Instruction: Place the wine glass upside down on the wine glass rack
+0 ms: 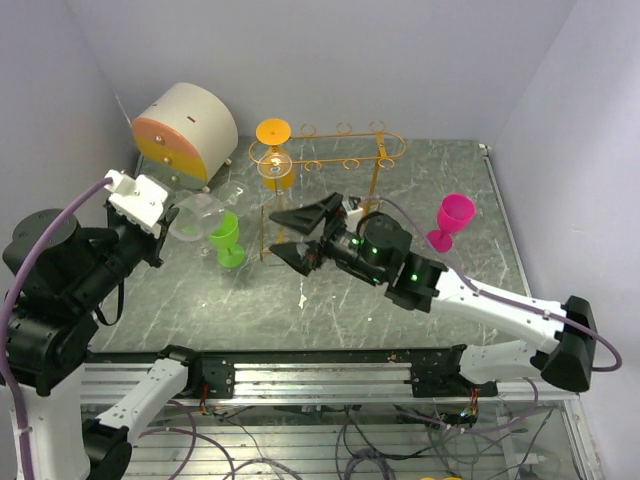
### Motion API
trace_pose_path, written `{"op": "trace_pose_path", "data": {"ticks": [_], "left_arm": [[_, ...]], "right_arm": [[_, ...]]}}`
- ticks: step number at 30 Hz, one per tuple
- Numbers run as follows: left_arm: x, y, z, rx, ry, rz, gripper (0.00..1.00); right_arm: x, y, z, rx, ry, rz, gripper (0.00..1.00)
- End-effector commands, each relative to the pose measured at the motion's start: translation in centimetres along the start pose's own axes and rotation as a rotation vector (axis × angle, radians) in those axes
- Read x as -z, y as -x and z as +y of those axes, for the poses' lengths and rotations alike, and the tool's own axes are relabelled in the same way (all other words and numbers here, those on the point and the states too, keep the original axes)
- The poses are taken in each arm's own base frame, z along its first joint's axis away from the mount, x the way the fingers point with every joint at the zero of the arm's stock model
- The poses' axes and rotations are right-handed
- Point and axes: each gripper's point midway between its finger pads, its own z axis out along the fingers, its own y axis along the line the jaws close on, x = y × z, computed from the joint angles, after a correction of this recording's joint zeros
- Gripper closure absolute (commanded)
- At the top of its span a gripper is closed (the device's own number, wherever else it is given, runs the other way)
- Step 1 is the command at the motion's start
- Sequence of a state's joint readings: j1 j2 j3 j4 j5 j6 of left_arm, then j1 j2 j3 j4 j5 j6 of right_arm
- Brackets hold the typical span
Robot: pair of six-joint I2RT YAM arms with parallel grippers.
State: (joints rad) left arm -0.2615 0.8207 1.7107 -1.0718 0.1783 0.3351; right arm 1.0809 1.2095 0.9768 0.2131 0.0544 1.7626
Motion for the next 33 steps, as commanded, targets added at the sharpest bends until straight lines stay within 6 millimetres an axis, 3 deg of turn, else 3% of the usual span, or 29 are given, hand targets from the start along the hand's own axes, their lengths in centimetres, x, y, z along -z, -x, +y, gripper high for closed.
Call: {"op": "trace_pose_path", "data": {"ticks": [1, 6, 12, 22, 33], "left_arm": [[0.6, 3.1, 1.1, -0.023, 0.062, -0.156, 0.93], [1.0, 2.9, 0.8, -0.021, 0.070, -0.199, 0.93], [1.6, 2.8, 0.9, -0.035, 0.092, -0.221, 0.93], [1.9, 2.6, 0.2, -0.047, 0.073, -0.244, 0.93], [1.5, 2.2, 0.2, -0.068, 0.072, -0.239, 0.93]], "right_arm": [[-2.8, -0.9, 5.5, -0.213, 0.095, 0.023, 0.23], [-6.7, -2.1, 5.6, -0.224, 0.062, 0.003, 0.34], [-8.8, -1.4, 5.4, -0.243, 0.065, -0.059, 0.46], [-11.1, -1.0, 4.5, -0.244, 0.038, -0.094, 0.52], [-12.6, -2.0, 4.3, -0.249, 0.018, -0.054, 0.81]]}}
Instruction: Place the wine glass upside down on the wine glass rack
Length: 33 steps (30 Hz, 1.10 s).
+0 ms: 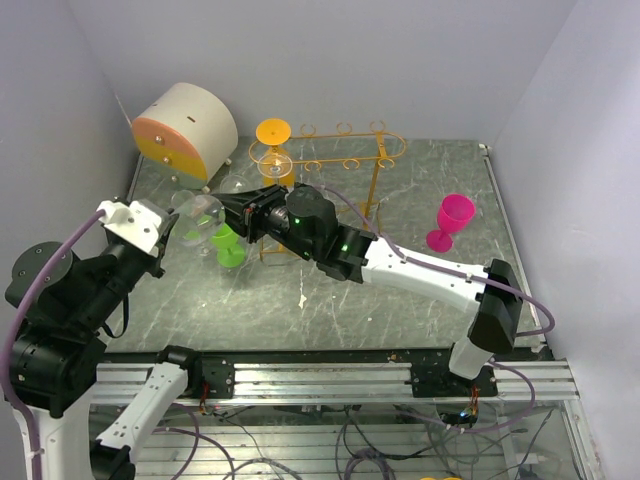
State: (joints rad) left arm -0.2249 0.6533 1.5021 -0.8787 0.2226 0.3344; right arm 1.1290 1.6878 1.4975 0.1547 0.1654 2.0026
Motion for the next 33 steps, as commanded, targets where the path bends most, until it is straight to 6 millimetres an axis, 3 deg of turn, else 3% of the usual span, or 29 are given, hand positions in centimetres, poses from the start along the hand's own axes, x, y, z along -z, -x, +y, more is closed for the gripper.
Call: {"op": "trace_pose_path", "data": {"ticks": [1, 6, 9, 14, 19, 20, 23, 25, 28, 33], "left_arm": [[0.2, 2.3, 0.6, -0.044, 0.024, -0.097, 0.93], [0.1, 2.0, 0.7, -0.057, 0.029, -0.094, 0.93], [0.0, 1.8, 0.7, -0.056, 0.030, -0.093, 0.93], [0.0, 1.9, 0.5, -0.038, 0.018, -0.094, 0.93], [0.8, 3.3, 0.7, -0.027, 0.032, -0.125, 0.89], [1.0, 3.5, 0.7, -0.024, 0.033, -0.131, 0.84], [1.3, 3.5, 0.5, 0.001, 0.036, -0.135, 0.35], [1.5, 3.5, 0.4, 0.019, 0.040, -0.142, 0.21], [1.9, 3.7, 0.2, 0.025, 0.033, -0.147, 0.09], [2.9, 5.0, 0.3, 0.025, 0.040, -0.173, 0.06]], "right_arm": [[-0.1, -0.6, 1.0, -0.011, 0.015, 0.010, 0.81], [0.3, -0.5, 1.2, -0.007, 0.012, 0.003, 0.85], [0.3, -0.6, 1.2, -0.008, -0.001, 0.005, 1.00], [0.3, -0.8, 1.9, 0.038, 0.012, 0.000, 1.00], [0.7, -0.7, 2.6, 0.110, 0.044, -0.012, 1.00], [0.8, -0.7, 2.7, 0.109, 0.050, -0.007, 1.00], [0.6, -0.9, 2.6, 0.096, 0.062, 0.006, 1.00], [0.6, -0.7, 2.5, 0.092, 0.065, 0.000, 1.00], [0.8, -0.3, 2.6, 0.092, 0.074, -0.020, 1.00], [1.6, 0.6, 2.9, 0.146, 0.089, -0.067, 1.00]]}}
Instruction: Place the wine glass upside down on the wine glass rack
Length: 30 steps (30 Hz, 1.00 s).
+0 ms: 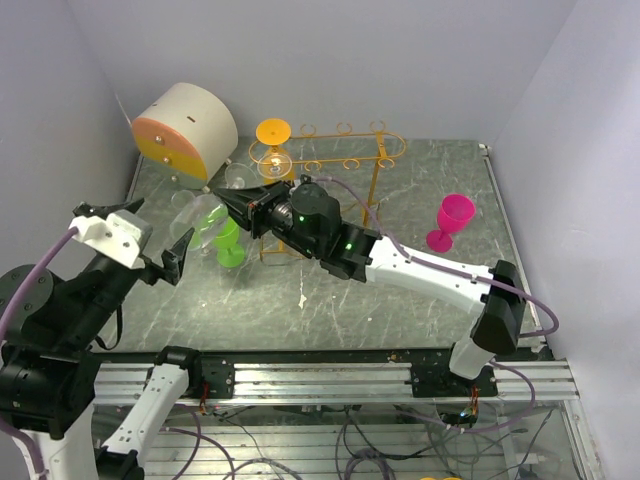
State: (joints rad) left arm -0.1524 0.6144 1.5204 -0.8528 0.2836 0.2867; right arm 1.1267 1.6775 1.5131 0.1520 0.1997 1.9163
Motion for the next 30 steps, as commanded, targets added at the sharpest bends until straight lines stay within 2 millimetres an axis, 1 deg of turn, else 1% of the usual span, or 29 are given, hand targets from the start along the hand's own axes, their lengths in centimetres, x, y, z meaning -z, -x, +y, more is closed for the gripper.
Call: {"op": "trace_pose_path", "data": {"ticks": [1, 4, 6, 8, 10, 11, 13, 18, 20, 25, 30], "left_arm": [[1.3, 3.7, 0.0, 0.001, 0.000, -0.111, 0.06], [2.6, 5.6, -0.3, -0.001, -0.017, -0.153, 0.06], [3.6, 7.4, -0.6, 0.011, -0.026, -0.208, 0.06], [4.5, 9.1, -0.7, 0.022, -0.030, -0.260, 0.06], [4.9, 10.2, -0.5, 0.037, -0.018, -0.283, 0.06], [5.0, 10.3, -0.2, 0.041, -0.005, -0.284, 0.06], [5.0, 10.2, 0.2, 0.041, 0.021, -0.280, 0.06], [4.7, 9.6, 1.0, 0.059, 0.073, -0.274, 0.06], [4.6, 9.3, 1.2, 0.078, 0.098, -0.272, 0.06], [3.9, 8.0, 0.6, 0.119, 0.087, -0.246, 0.07], [3.5, 6.8, 0.6, 0.140, 0.115, -0.216, 0.07]], "right_arm": [[1.5, 0.8, 1.8, 0.100, 0.054, -0.054, 1.00], [2.5, 1.0, 2.9, 0.228, 0.105, -0.071, 1.00], [3.1, 1.1, 3.6, 0.312, 0.134, -0.083, 1.00], [3.5, 1.2, 3.4, 0.368, 0.123, -0.081, 1.00], [4.2, 1.2, 3.2, 0.405, 0.129, -0.075, 1.00], [4.4, 1.2, 2.8, 0.422, 0.128, -0.070, 1.00], [5.1, 1.0, 2.6, 0.473, 0.136, -0.055, 1.00], [7.6, -0.3, 3.5, 0.675, 0.232, -0.006, 1.00], [8.7, -0.1, 3.7, 0.736, 0.261, -0.017, 1.00], [11.4, 0.6, 4.3, 0.886, 0.298, -0.043, 1.00], [14.6, 2.0, 4.2, 1.088, 0.328, -0.078, 1.00]]}}
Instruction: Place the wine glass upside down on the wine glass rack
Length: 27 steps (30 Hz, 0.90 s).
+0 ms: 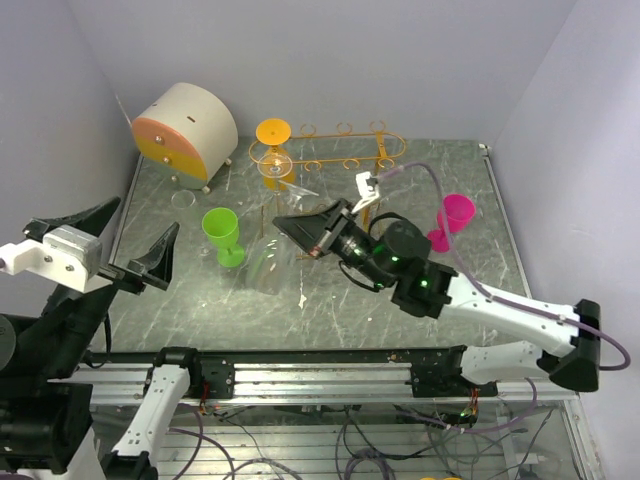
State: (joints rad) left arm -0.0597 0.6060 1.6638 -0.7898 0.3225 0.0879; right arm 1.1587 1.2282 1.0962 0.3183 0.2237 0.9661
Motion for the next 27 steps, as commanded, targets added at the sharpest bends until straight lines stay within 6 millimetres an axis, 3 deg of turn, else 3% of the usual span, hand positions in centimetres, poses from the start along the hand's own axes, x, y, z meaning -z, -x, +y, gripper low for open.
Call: {"op": "trace_pose_path", "data": {"ticks": [1, 6, 10, 13, 16, 18, 21, 23, 27], "left_arm": [[0.2, -0.1, 0.0, 0.023, 0.041, -0.020, 0.07], [-0.6, -2.0, 0.1, 0.055, 0.048, 0.028, 0.07], [-2.4, -4.3, -1.1, 0.083, -0.064, 0.120, 0.08], [-3.5, -5.3, -2.1, 0.110, -0.161, 0.170, 0.09], [-4.7, -6.2, -2.0, 0.121, -0.198, 0.215, 0.09], [-5.5, -7.2, -1.7, 0.119, -0.208, 0.259, 0.09], [-6.6, -7.7, -0.6, 0.074, -0.208, 0.312, 0.11], [-7.3, -8.1, 0.6, 0.040, -0.173, 0.349, 0.12], [-9.1, -10.5, 3.4, 0.048, -0.083, 0.470, 0.15]], "right_arm": [[3.3, 3.5, 2.3, 0.238, 0.105, -0.094, 1.00], [6.8, 5.1, 0.9, 0.484, 0.042, -0.088, 1.00], [9.0, 6.1, -1.4, 0.667, -0.059, -0.059, 1.00], [10.2, 5.9, -4.4, 0.822, -0.140, -0.015, 1.00], [11.0, 7.0, -6.9, 0.959, -0.271, 0.001, 1.00], [11.6, 8.0, -8.6, 1.044, -0.362, -0.018, 1.00], [12.5, 9.5, -9.1, 1.137, -0.395, -0.083, 1.00], [13.1, 10.5, -9.6, 1.182, -0.444, -0.108, 1.00], [13.1, 12.7, -12.6, 1.232, -0.548, -0.114, 1.00]]}}
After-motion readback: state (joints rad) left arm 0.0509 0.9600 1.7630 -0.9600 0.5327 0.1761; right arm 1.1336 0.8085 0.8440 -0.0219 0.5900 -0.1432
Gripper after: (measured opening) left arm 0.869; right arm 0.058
